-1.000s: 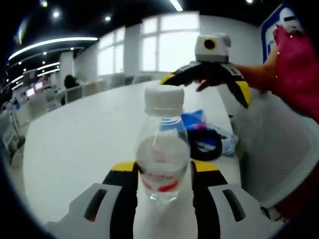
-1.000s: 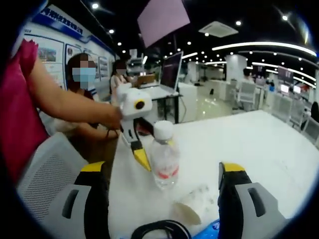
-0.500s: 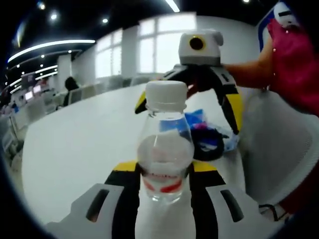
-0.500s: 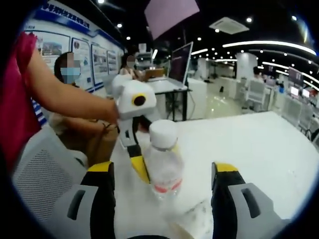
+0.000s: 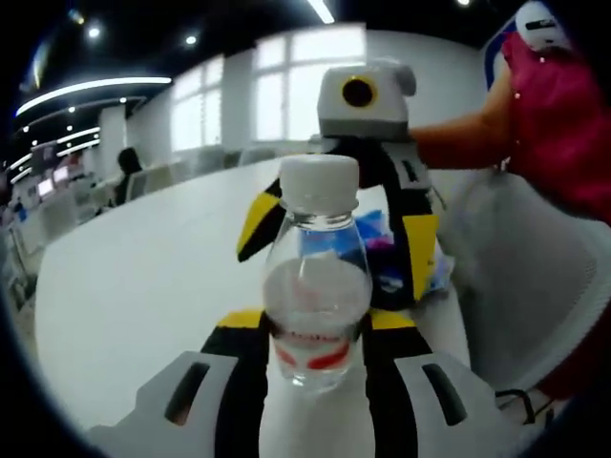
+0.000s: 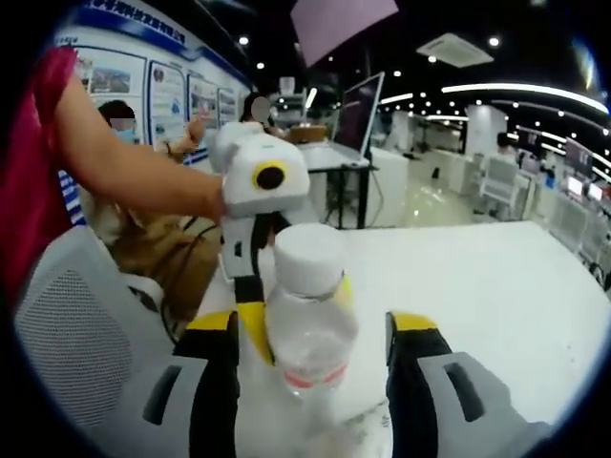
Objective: Arrange the tabletop items into an orderly group along one side of the table until the central work area is clear of visible clutter.
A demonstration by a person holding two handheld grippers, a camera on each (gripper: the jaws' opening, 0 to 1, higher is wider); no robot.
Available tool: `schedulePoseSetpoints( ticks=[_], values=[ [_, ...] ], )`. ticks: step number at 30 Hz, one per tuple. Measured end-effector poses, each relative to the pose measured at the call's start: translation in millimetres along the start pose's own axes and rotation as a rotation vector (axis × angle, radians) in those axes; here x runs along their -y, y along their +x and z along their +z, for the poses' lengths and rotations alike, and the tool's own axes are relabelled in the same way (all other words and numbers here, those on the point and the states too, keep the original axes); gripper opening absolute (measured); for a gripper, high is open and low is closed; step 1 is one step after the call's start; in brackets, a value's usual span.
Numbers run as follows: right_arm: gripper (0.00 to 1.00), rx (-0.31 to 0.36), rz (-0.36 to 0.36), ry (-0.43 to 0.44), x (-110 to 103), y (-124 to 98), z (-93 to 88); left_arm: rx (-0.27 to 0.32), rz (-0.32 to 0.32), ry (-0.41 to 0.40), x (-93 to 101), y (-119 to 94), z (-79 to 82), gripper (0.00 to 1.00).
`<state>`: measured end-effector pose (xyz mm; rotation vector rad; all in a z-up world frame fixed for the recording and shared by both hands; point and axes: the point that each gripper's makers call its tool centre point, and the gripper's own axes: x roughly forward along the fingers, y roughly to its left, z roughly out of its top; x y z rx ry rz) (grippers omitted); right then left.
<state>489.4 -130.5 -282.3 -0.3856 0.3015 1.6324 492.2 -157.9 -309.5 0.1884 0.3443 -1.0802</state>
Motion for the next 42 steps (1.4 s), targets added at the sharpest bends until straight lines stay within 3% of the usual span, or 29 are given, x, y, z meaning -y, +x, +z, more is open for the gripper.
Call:
schedulePoseSetpoints(
  ticks=[4, 11, 17, 30, 42],
  values=[
    [0.51, 0.013, 0.01, -0.011, 1, 1, 2.2, -0.007, -0.014, 0.009, 0.3, 0, 0.2, 0.36],
    [0.49, -0.008, 0.02, -0.037, 4, 5, -3.6, -0.029, -0.031, 0.025, -0.2, 3, -1.1, 0.36],
    [0.4, 0.013, 0.059, -0.038, -1, 6, -1.8, -0.035, -0.032, 0.035, -2.1, 6, -1.1, 0.36],
    [0.38, 0.002, 0.015, -0.022, 2, 6, -2.7, -0.071, 0.005, -0.001, -4.0, 7, -10.4, 0.36],
    [0.37, -0.004, -0.036, -0.026, 3, 4, 5.4, 0.007, 0.096, -0.035, -5.8, -6, 3.3, 0.4]
  ],
)
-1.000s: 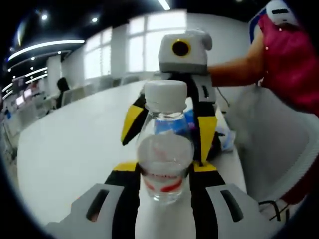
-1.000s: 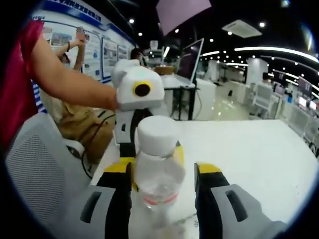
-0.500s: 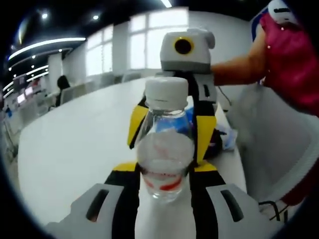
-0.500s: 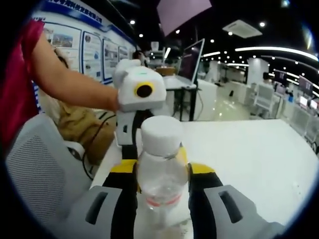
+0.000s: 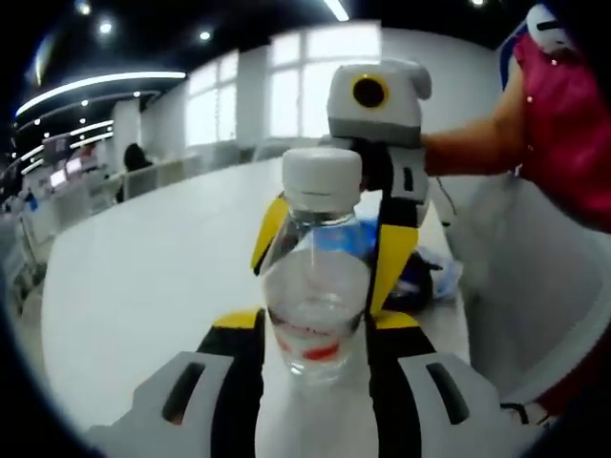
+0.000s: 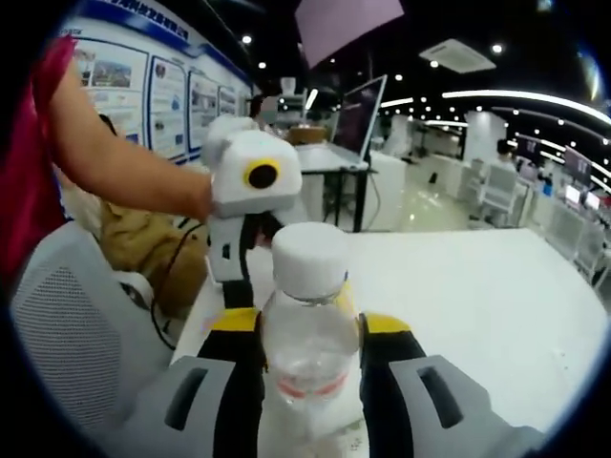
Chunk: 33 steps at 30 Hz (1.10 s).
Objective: Arrange the tabletop items into an orderly group along one side of the table until the central work area is clear of visible clutter.
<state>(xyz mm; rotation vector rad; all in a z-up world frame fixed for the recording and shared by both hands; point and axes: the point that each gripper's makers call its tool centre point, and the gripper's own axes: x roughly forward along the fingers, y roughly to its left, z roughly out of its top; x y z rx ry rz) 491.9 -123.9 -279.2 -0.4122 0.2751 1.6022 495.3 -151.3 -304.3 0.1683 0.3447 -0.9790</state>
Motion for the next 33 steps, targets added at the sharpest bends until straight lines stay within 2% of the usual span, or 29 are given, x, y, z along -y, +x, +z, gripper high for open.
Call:
schedulePoseSetpoints(
  ticks=[5, 13, 14, 16, 17, 19, 23, 28, 31, 33],
  values=[
    [0.37, 0.037, -0.037, 0.029, 7, -7, 14.3, 0.031, 0.088, -0.001, -4.0, -4, 12.0, 0.42],
    [0.37, 0.089, -0.147, 0.077, 24, -22, 35.8, 0.099, 0.232, 0.028, -9.7, -12, 45.0, 0.46],
    [0.37, 0.093, -0.164, 0.086, 27, -24, 37.8, 0.091, 0.268, 0.043, -15.8, -14, 46.7, 0.46],
    [0.37, 0.102, -0.196, 0.097, 32, -28, 41.6, 0.08, 0.298, 0.061, -17.4, -14, 51.0, 0.46],
    [0.37, 0.108, -0.208, 0.097, 33, -30, 43.6, 0.067, 0.338, 0.078, -20.4, -15, 54.2, 0.46],
    [0.37, 0.126, -0.242, 0.115, 38, -36, 49.2, 0.055, 0.354, 0.091, -18.1, -12, 58.4, 0.46],
    [0.37, 0.152, -0.281, 0.143, 43, -44, 57.0, 0.073, 0.432, 0.077, -23.2, -8, 72.6, 0.47],
    [0.37, 0.162, -0.336, 0.156, 48, -54, 62.3, 0.074, 0.482, 0.082, -21.3, 3, 87.9, 0.5],
    [0.37, 0.176, -0.36, 0.177, 51, -59, 66.2, 0.081, 0.538, 0.078, -26.0, 4, 93.7, 0.48],
    [0.37, 0.18, -0.378, 0.18, 51, -62, 68.1, 0.093, 0.545, 0.072, -26.4, 6, 97.4, 0.44]
  ],
)
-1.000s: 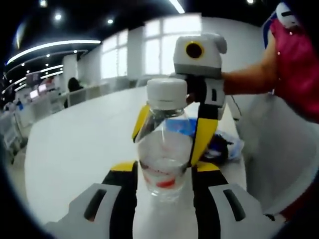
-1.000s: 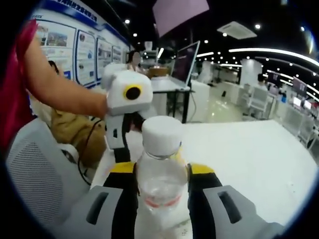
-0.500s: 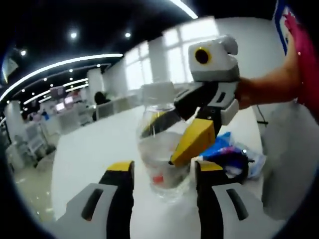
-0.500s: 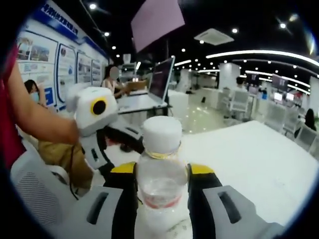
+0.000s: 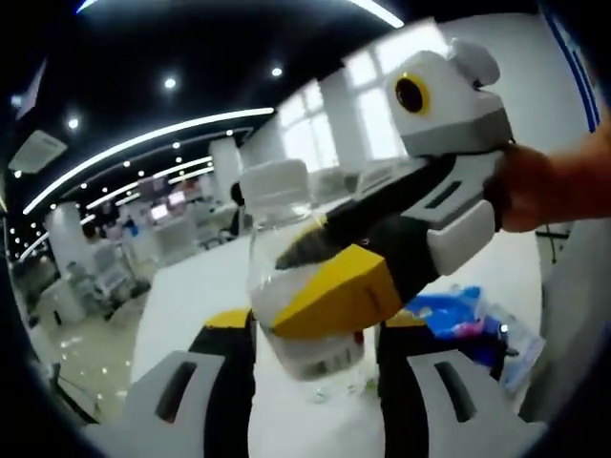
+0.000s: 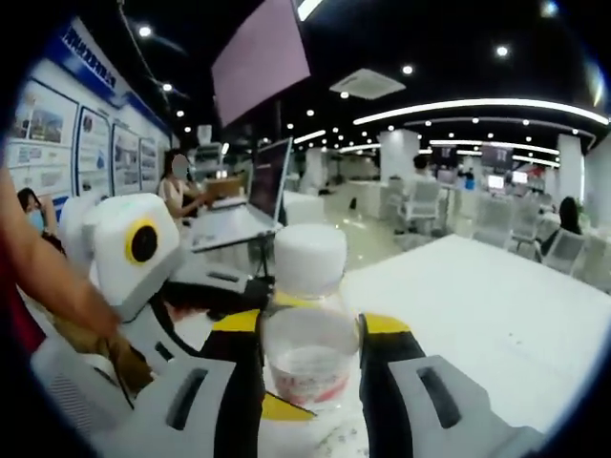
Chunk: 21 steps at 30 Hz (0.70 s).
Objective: Arrange the tabletop items into an orderly group along one side of the table until the central work area is clear of visible clutter.
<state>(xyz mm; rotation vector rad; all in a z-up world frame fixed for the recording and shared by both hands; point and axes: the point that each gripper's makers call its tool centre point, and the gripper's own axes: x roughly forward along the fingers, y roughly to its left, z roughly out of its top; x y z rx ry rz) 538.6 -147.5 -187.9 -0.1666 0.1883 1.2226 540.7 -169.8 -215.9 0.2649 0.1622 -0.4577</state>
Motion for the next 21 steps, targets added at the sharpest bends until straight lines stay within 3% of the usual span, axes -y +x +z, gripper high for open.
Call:
schedulePoseSetpoints(
  ticks=[9, 21],
  values=[
    [0.37, 0.009, -0.052, 0.037, 7.1, -3.0, 3.2, 0.008, 0.033, -0.007, -4.1, 4.3, 4.7, 0.4],
    [0.38, 0.007, -0.066, 0.087, 5.2, -6.7, 5.9, 0.017, -0.065, -0.022, -1.9, 1.2, 8.2, 0.37]
  ],
)
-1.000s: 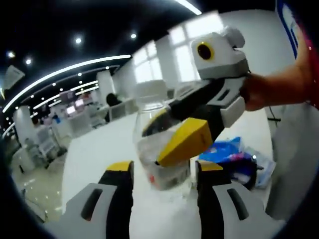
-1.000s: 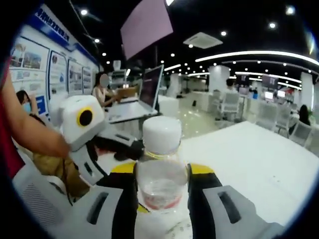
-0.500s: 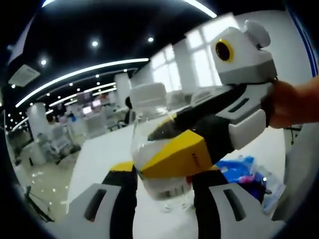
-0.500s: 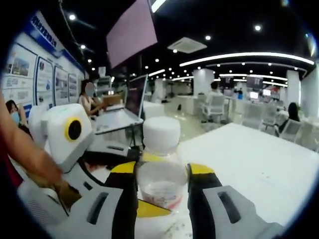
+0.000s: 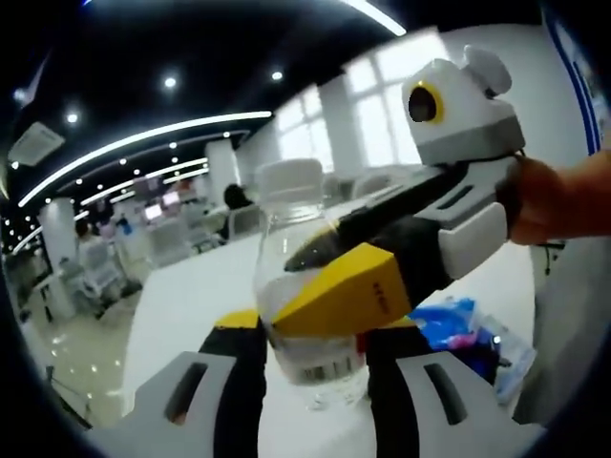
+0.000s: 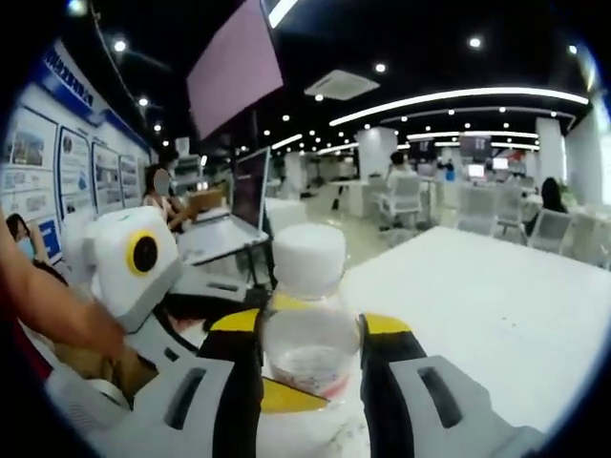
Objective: Arrange the tabletop items into an orderly group along one side of the table until the central work area is clear of visible clutter.
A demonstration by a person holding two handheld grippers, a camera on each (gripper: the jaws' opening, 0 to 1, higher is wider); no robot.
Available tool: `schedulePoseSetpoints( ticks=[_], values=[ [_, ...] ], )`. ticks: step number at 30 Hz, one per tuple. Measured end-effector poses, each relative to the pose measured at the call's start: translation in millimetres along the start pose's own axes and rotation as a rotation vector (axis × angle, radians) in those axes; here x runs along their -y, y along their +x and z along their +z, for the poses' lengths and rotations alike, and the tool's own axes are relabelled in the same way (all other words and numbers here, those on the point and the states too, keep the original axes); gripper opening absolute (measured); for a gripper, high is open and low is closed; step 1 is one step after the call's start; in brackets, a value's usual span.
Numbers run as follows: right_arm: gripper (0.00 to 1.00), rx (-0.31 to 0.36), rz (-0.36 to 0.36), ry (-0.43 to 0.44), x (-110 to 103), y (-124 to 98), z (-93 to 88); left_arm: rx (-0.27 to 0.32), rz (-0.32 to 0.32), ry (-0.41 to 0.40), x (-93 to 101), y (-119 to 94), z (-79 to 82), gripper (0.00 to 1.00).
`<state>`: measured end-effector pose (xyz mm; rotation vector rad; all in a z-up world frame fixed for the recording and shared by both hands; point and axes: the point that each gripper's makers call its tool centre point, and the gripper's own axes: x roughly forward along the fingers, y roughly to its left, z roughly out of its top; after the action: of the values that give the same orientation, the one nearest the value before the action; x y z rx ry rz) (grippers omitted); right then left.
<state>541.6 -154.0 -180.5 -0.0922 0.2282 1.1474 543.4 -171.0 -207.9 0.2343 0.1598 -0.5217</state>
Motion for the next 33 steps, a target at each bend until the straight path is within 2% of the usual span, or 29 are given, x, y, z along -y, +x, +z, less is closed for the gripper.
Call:
schedulePoseSetpoints(
  ticks=[7, 11, 15, 21, 27, 33],
  values=[
    [0.38, -0.007, 0.041, 0.005, -8, -8, 3.1, 0.027, -0.074, -0.014, 5.4, -7, 3.9, 0.37],
    [0.37, -0.006, 0.107, 0.016, -17, -14, 6.5, 0.05, -0.134, -0.049, 8.5, -12, 6.5, 0.37],
    [0.38, 0.002, 0.172, -0.019, -27, -20, 10.8, 0.064, -0.221, -0.053, 15.3, -21, 9.3, 0.37],
    [0.38, 0.027, 0.281, -0.018, -41, -32, 20.6, 0.096, -0.357, -0.101, 24.5, -38, 15.4, 0.36],
    [0.39, 0.067, 0.414, -0.055, -58, -49, 34.0, 0.114, -0.508, -0.138, 44.4, -53, 24.3, 0.36],
    [0.48, 0.025, 0.493, -0.077, -64, -55, 23.5, 0.122, -0.598, -0.141, 62.1, -60, 31.9, 0.36]
  ],
)
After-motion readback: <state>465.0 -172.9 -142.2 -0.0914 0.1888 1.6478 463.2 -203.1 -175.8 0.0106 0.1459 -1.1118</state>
